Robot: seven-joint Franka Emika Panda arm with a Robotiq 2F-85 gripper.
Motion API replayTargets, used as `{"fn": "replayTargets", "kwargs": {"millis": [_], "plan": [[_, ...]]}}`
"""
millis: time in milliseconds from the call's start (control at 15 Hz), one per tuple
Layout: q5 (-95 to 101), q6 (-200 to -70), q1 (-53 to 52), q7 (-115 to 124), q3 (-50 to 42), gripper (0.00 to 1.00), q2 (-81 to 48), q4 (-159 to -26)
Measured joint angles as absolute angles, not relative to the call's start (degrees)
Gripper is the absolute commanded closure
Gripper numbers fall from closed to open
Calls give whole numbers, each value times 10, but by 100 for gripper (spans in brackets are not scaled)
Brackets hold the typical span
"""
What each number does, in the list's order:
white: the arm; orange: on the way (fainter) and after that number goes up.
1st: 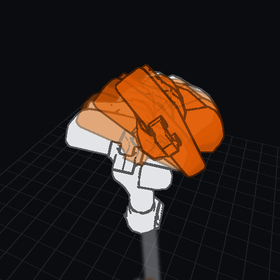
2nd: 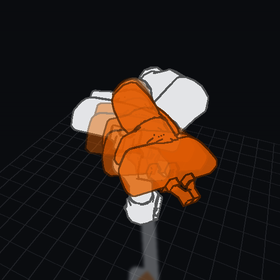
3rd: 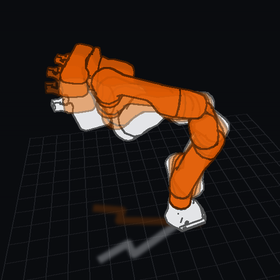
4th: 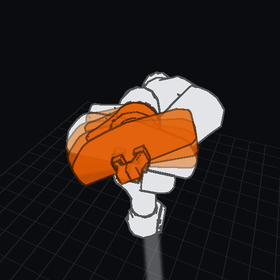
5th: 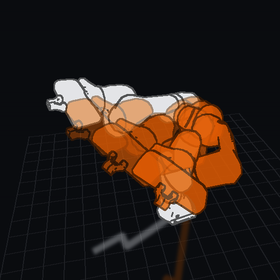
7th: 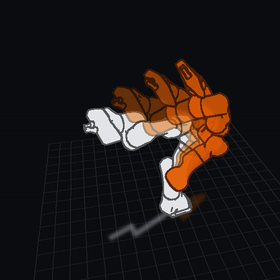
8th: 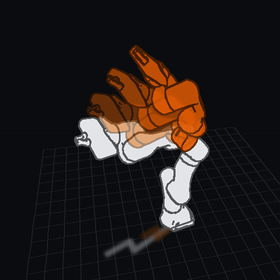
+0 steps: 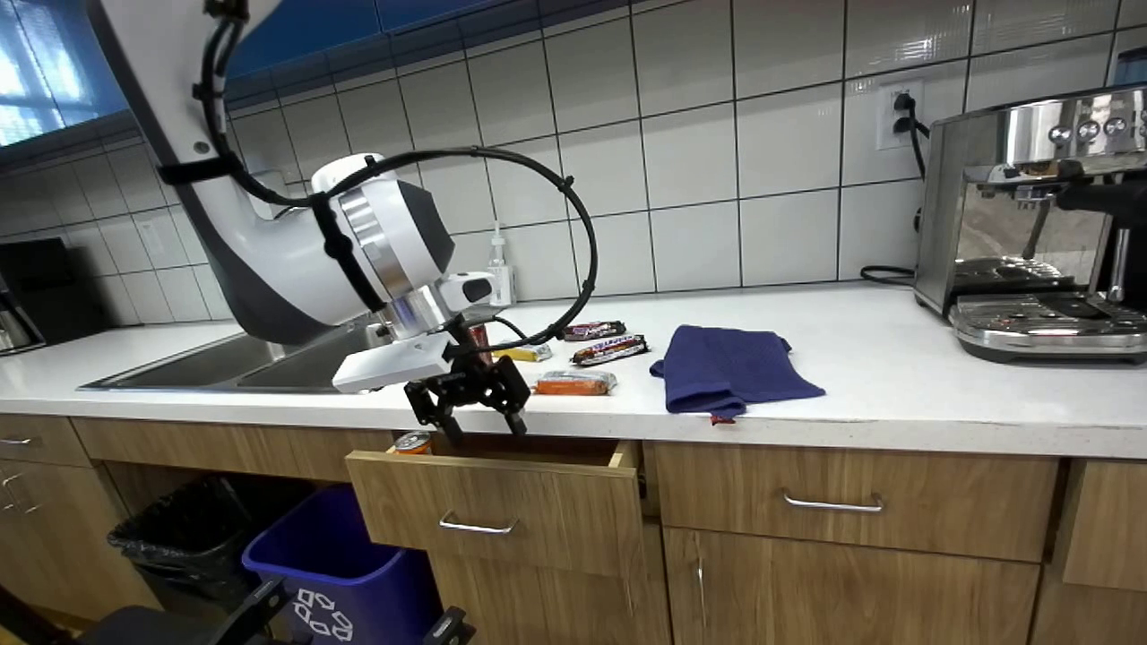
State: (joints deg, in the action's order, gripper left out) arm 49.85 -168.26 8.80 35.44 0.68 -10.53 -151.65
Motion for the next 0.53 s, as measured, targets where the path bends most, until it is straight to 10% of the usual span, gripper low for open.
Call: {"fn": "replayTargets", "kwargs": {"millis": [533], "plan": [[497, -1685, 76, 359, 7, 0, -172, -1463]]}}
